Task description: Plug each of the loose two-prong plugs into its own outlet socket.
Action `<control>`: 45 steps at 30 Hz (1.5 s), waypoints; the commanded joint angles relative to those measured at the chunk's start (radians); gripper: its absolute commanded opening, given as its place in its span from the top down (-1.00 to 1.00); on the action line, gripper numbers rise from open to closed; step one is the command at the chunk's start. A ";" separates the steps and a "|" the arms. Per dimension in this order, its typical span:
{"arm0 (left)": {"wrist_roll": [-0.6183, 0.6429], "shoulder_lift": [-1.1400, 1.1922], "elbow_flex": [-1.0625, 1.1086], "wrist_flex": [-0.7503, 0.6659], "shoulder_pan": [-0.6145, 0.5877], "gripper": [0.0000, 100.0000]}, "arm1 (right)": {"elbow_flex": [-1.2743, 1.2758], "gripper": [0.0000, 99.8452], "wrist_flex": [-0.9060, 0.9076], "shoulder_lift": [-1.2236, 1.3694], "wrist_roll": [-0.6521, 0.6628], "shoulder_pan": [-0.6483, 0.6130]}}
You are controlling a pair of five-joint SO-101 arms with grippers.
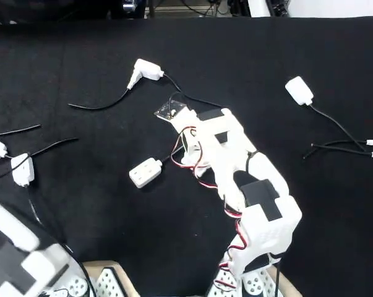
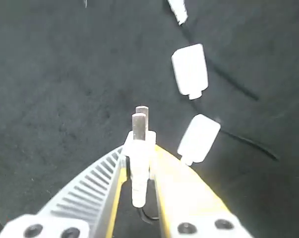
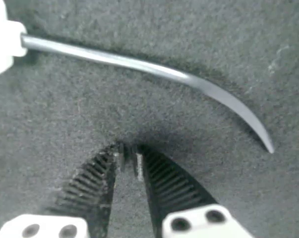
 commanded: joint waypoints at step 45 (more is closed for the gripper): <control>0.364 -0.578 0.364 0.026 0.941 0.94 | -0.186 0.98 0.381 -0.501 -0.218 -0.074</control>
